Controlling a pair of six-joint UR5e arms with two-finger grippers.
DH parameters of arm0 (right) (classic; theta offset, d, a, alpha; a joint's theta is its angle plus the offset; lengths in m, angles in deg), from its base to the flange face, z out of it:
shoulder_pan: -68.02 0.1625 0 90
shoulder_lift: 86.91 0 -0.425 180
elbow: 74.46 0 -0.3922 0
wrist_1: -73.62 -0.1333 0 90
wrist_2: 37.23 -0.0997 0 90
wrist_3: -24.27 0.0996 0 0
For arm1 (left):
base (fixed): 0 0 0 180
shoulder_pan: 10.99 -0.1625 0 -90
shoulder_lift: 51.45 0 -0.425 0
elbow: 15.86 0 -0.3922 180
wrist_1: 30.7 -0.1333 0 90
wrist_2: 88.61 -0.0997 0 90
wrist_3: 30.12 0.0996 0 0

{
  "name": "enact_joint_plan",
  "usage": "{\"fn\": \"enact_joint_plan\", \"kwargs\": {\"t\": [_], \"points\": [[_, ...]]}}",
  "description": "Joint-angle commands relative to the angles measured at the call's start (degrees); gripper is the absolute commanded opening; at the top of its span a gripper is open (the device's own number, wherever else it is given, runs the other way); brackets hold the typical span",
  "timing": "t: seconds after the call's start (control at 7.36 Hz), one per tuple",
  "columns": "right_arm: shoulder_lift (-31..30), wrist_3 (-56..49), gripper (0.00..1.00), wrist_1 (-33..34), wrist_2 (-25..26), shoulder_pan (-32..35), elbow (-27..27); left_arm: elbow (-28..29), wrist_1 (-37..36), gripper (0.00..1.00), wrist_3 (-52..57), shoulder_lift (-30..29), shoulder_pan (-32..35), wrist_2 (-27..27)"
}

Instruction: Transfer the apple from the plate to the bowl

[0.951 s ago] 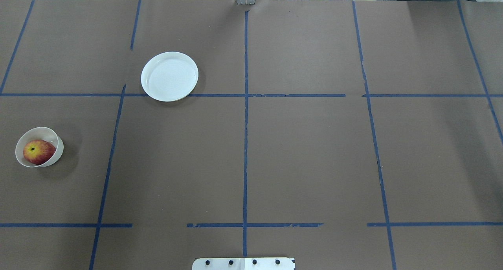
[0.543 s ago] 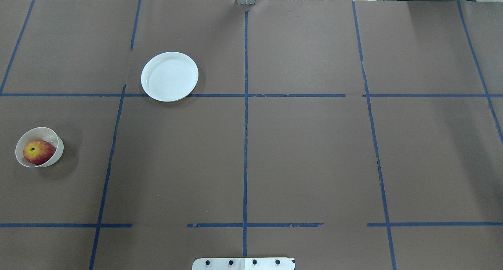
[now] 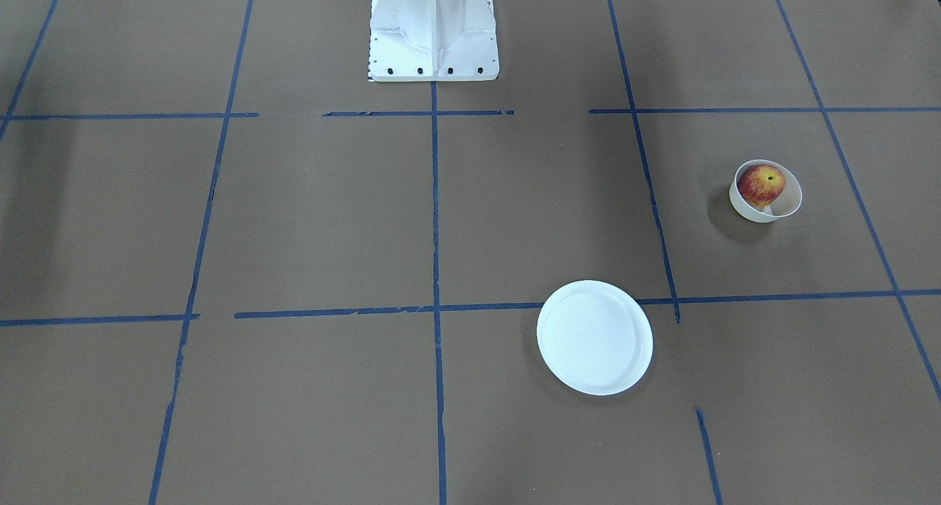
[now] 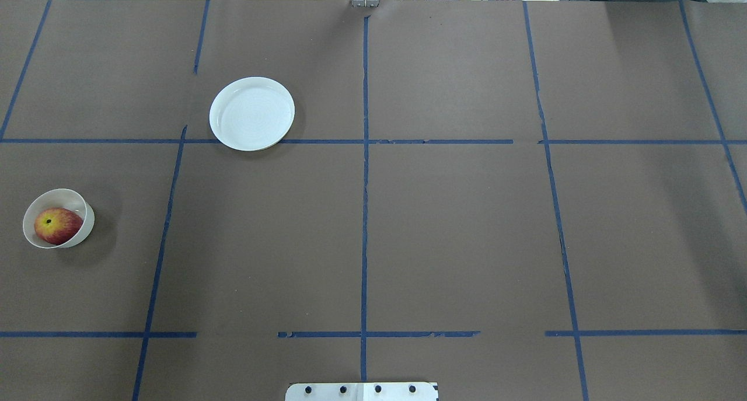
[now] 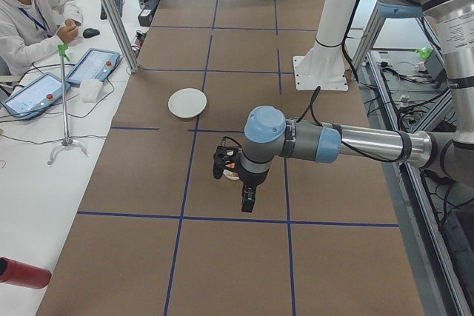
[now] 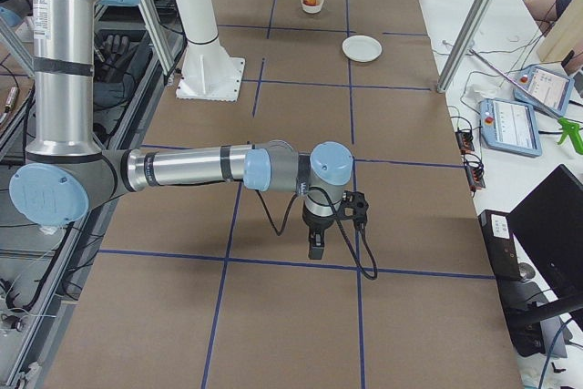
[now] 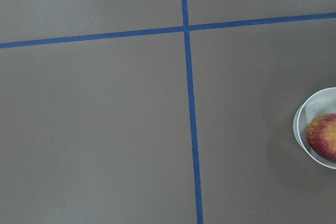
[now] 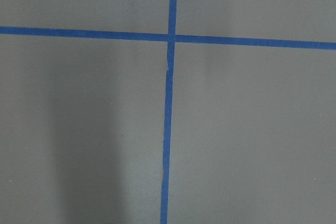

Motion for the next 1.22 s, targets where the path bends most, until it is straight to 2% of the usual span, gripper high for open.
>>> {"fn": "enact_joint_plan", "kwargs": {"t": [0.0,0.14,0.27,1.09], "points": [[0.0,0.0,1.0,0.0,0.0,0.0,0.0,-0.5,-0.2,1.0,0.0,-0.8,2.5,0.0],[0.0,0.0,1.0,0.0,0.0,0.0,0.0,-1.8,-0.7,1.0,0.0,0.4,2.9,0.0],[0.0,-0.1,1.0,0.0,0.0,0.0,0.0,1.7,-0.3,1.0,0.1,-0.5,2.7,0.0],[0.0,-0.1,1.0,0.0,0.0,0.0,0.0,7.7,-0.2,1.0,0.0,-1.7,2.7,0.1]]}}
